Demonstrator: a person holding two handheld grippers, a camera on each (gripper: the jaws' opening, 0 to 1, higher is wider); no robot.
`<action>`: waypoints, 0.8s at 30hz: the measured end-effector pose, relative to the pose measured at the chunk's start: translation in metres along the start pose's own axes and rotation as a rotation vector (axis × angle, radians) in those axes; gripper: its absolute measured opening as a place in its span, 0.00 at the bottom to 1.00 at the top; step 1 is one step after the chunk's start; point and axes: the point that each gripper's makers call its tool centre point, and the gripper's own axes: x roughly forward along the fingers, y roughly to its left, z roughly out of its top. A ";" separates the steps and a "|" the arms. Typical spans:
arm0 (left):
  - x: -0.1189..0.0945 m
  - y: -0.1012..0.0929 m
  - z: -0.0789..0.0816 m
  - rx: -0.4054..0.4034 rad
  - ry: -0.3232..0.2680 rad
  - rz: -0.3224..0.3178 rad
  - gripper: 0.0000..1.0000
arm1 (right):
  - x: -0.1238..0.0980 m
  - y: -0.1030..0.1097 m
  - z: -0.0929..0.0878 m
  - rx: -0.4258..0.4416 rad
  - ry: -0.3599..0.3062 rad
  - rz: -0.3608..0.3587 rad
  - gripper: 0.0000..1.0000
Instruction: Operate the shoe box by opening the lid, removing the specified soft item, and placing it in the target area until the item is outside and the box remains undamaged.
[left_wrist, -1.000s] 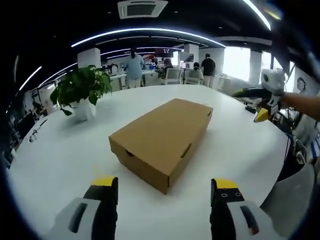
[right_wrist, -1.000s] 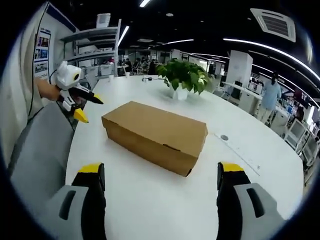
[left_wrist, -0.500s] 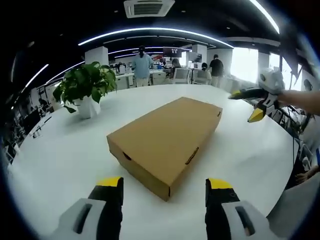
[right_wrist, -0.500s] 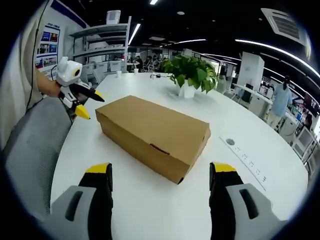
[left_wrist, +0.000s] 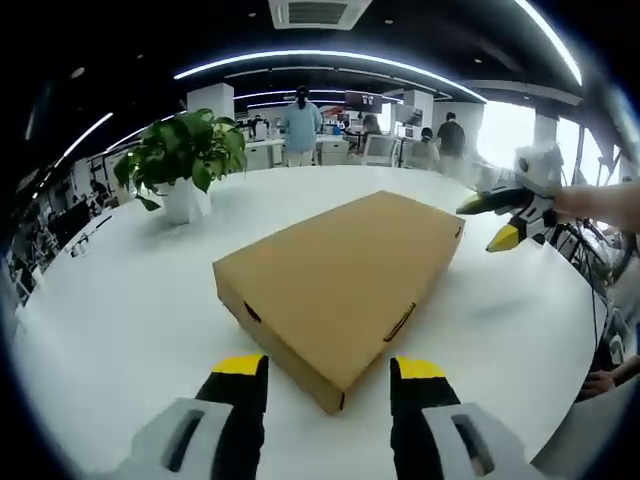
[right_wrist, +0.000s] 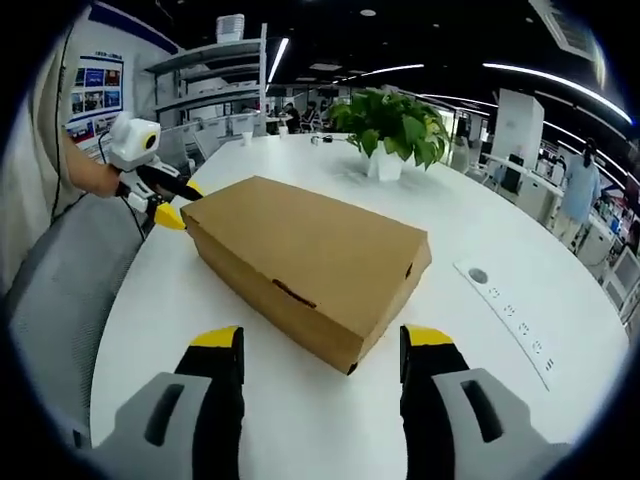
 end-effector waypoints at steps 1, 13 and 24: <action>0.002 -0.001 -0.001 0.001 0.005 0.000 0.52 | 0.001 -0.001 0.000 0.000 0.003 0.001 0.54; 0.008 -0.006 0.002 0.000 -0.007 0.036 0.51 | 0.016 -0.010 -0.003 -0.004 0.032 0.036 0.41; 0.012 -0.007 0.001 0.001 -0.006 0.073 0.52 | 0.023 -0.016 -0.007 -0.003 0.053 0.018 0.38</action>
